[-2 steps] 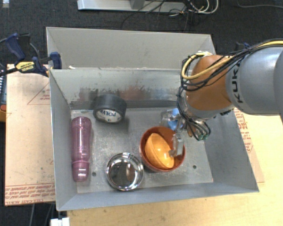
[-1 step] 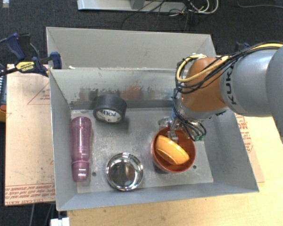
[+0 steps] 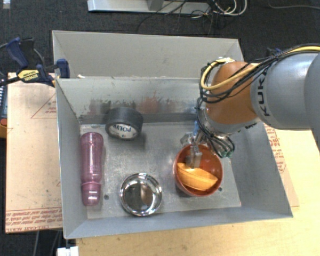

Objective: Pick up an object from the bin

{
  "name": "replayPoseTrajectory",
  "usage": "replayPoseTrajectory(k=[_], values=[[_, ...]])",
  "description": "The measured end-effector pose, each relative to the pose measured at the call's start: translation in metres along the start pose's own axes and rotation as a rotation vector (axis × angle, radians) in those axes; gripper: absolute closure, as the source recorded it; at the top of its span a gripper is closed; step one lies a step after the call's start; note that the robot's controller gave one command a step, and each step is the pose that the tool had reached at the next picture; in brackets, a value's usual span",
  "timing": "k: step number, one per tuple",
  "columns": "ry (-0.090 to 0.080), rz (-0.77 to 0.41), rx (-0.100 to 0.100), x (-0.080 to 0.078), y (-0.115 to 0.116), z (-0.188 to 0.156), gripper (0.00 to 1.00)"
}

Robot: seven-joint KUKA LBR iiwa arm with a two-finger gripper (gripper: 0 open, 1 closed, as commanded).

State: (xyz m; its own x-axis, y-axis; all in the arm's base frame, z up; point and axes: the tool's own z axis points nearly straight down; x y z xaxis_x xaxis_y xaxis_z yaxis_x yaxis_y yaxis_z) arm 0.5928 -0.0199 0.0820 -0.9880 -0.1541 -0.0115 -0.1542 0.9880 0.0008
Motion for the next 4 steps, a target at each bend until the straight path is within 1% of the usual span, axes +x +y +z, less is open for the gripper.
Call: replayPoseTrajectory(k=[1,2,3,4], values=[[0.0,0.0,0.0,0.0,0.0,0.0,1.0],[0.003,0.015,-0.001,0.005,0.005,-0.091,1.0],[0.005,0.005,-0.001,-0.003,0.006,-0.104,1.0],[0.001,0.011,-0.001,-0.009,0.001,-0.2,1.0]])
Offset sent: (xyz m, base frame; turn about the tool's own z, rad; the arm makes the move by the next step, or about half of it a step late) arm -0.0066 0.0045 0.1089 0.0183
